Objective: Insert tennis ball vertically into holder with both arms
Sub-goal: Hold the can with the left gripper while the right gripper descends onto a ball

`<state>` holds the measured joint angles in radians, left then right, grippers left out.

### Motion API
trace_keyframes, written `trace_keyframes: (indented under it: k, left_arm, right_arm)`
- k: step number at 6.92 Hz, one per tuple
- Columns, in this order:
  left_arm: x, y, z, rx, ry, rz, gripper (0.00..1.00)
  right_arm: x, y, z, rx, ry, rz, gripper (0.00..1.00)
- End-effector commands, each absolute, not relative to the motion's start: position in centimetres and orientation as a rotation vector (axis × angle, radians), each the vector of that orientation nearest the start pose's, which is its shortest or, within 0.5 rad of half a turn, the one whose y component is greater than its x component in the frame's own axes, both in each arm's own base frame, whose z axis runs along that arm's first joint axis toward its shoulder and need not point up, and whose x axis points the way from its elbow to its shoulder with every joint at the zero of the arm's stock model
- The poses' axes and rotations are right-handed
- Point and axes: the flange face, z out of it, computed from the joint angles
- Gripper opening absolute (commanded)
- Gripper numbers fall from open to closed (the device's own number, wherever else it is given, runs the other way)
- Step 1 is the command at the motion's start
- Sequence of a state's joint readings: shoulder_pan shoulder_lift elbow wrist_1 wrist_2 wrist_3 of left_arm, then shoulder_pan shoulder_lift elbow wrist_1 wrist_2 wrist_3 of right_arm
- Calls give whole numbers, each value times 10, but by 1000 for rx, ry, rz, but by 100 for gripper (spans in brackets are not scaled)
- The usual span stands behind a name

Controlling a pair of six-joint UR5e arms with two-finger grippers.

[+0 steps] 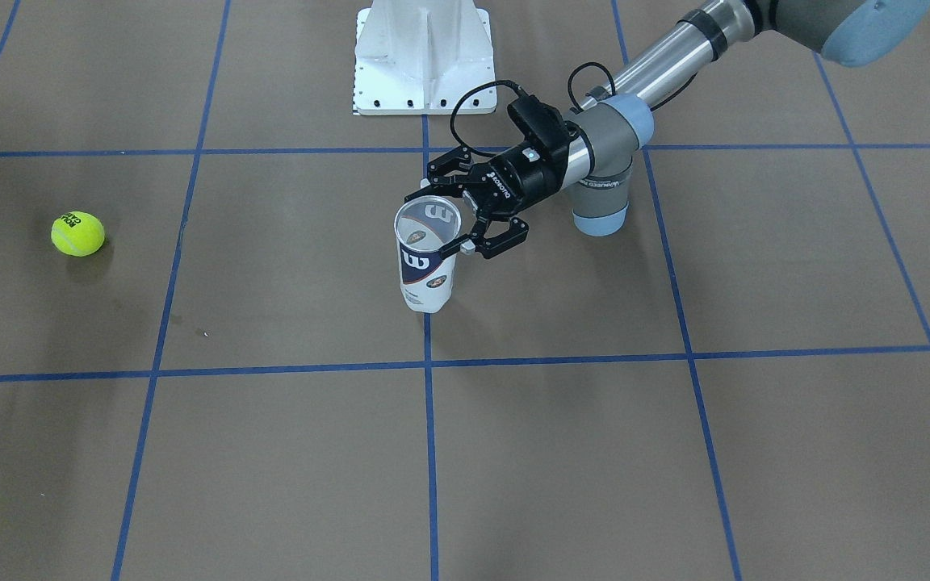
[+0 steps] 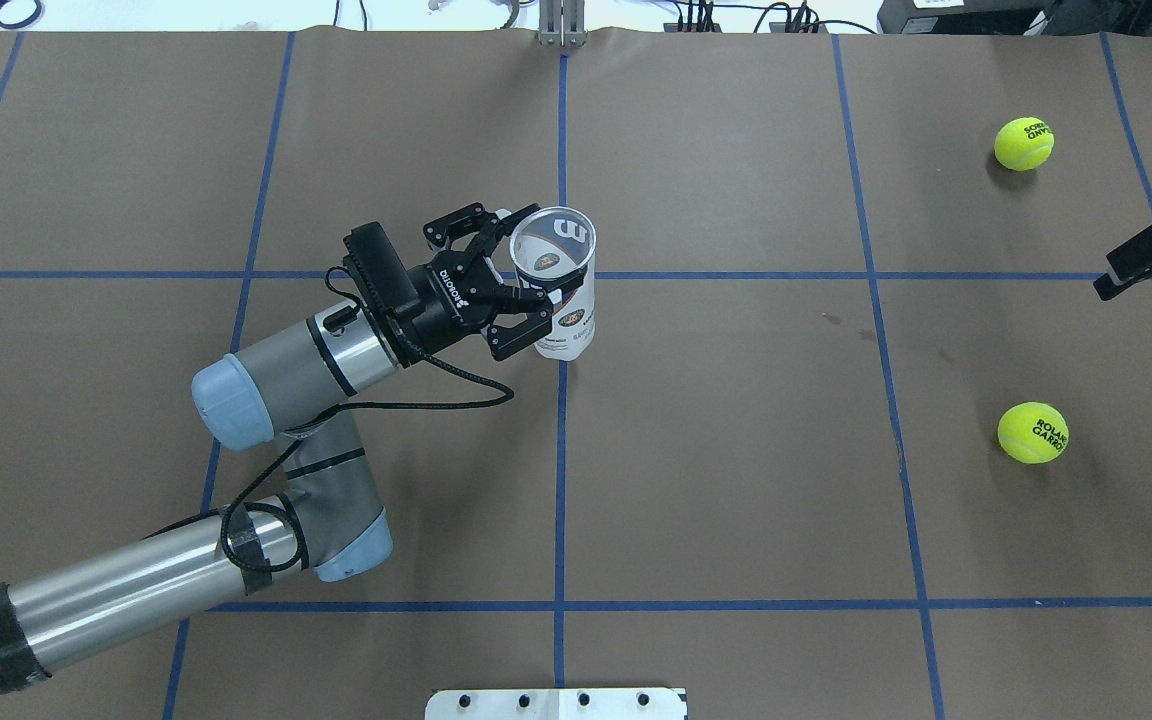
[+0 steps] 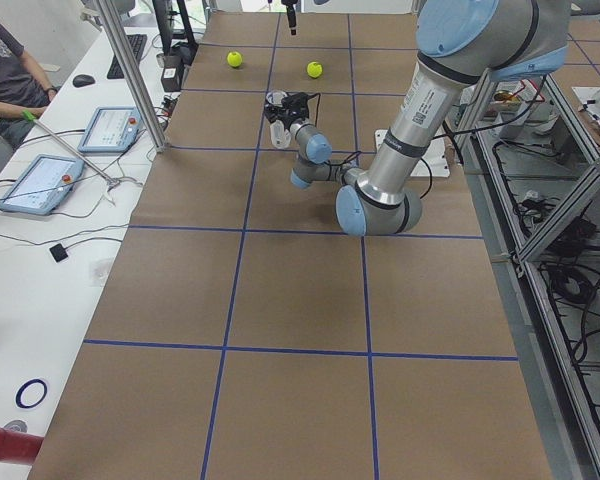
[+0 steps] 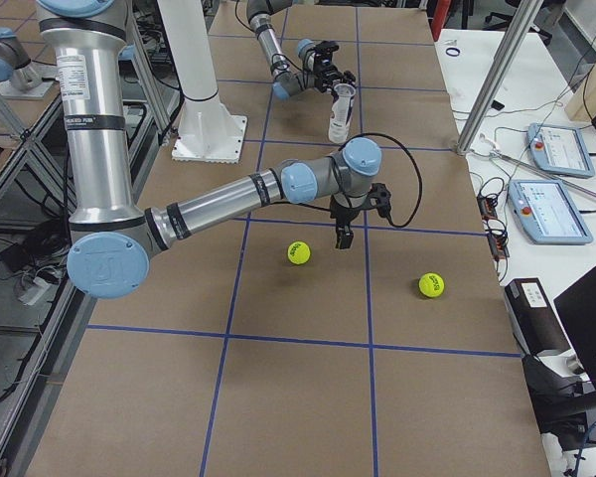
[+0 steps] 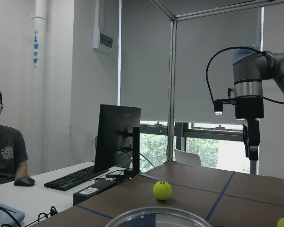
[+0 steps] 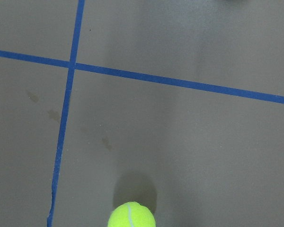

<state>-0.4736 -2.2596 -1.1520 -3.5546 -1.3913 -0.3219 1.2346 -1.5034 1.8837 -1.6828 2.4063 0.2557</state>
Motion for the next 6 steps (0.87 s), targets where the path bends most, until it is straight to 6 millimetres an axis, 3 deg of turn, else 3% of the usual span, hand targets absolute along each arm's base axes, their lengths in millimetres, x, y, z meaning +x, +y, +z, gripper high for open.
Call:
trace_keyframes:
  k: [1,2,6]
  left_arm:
    - [525,-431,249,1757,1389,228,66]
    - [532,-425,258,1738,1390,242,66]
    - [536,-419,259,1745,1386,219,66]
  right_arm:
    - [-113,-498,479,1,-863,-191,99]
    - [-115,-497,479,-2,-862,-195,99]
    - [-124,-494,472,-4,-866,-201,99]
